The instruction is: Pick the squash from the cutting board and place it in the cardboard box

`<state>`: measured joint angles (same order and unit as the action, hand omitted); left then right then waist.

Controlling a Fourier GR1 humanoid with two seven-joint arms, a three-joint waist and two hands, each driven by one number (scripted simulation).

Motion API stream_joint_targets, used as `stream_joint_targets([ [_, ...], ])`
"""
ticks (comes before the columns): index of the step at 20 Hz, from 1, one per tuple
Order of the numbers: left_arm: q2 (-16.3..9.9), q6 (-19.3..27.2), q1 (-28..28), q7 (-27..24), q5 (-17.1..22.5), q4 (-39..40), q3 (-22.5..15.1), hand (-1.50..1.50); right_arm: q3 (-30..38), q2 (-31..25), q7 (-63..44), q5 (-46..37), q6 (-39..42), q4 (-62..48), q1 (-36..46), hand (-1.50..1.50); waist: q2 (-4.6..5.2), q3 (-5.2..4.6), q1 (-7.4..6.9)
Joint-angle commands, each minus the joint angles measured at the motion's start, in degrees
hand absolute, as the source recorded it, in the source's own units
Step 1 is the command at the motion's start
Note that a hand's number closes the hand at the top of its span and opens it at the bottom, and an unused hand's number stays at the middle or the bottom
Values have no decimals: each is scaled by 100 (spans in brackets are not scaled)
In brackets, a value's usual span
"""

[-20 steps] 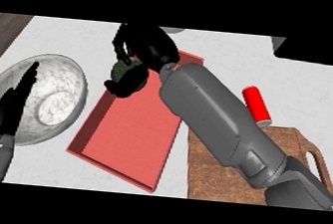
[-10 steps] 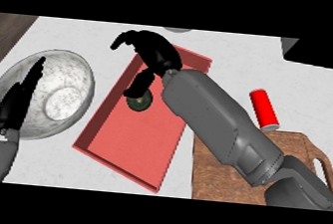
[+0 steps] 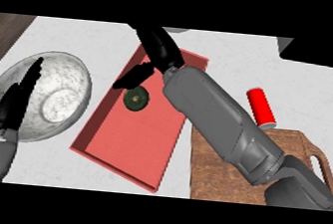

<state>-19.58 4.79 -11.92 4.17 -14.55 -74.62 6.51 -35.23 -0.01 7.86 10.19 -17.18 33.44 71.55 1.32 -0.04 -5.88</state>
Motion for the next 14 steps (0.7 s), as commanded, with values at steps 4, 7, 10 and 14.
stream_joint_targets([
  [4, -73, 6, 2, -70, 62, 58, 173, 0, 815, 1, 1053, 758, 61, -635, 56, -150, -5, 1, 179],
  [7, -175, -65, 362, -106, 162, -120, 315, 0, 1306, -214, 1232, 927, 772, -931, 186, -150, -52, 5, 302],
  [10, 29, 132, 229, -95, 15, -14, 201, 0, 1461, -616, 1645, 876, 1012, -1223, -8, -150, -49, 5, 389],
  [14, -23, 37, 462, -309, 118, 21, 313, 0, 1776, -1309, 1592, 968, 1662, -1599, 230, -150, -45, 4, 359],
])
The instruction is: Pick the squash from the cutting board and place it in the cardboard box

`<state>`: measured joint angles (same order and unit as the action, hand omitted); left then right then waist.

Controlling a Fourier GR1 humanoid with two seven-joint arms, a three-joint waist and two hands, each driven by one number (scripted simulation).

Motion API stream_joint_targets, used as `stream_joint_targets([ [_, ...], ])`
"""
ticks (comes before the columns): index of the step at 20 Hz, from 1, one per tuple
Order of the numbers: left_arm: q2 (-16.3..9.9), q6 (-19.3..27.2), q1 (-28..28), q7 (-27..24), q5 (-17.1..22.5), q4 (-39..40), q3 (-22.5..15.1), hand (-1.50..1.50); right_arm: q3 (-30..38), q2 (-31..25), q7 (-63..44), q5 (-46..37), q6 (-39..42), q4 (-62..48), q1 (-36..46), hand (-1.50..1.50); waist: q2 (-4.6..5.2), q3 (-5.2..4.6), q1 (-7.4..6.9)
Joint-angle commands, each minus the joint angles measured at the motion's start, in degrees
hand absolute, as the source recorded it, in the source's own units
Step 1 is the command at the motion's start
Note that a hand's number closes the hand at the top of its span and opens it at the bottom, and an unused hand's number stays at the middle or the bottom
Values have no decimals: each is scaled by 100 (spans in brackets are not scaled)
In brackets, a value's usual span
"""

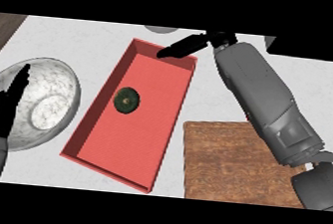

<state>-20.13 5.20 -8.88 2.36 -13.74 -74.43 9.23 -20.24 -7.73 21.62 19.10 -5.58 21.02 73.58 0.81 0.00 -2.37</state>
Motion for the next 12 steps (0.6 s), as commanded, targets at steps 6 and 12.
stream_joint_targets([
  [6, 54, -21, 117, 63, -29, -239, -27, 0, 342, -1215, 922, -144, 1326, -825, -244, -150, 8, 5, -3],
  [12, 139, 32, 13, 17, -116, 24, -65, 0, 178, -1832, 1100, -499, 2198, -1182, -134, -150, 36, 4, -20],
])
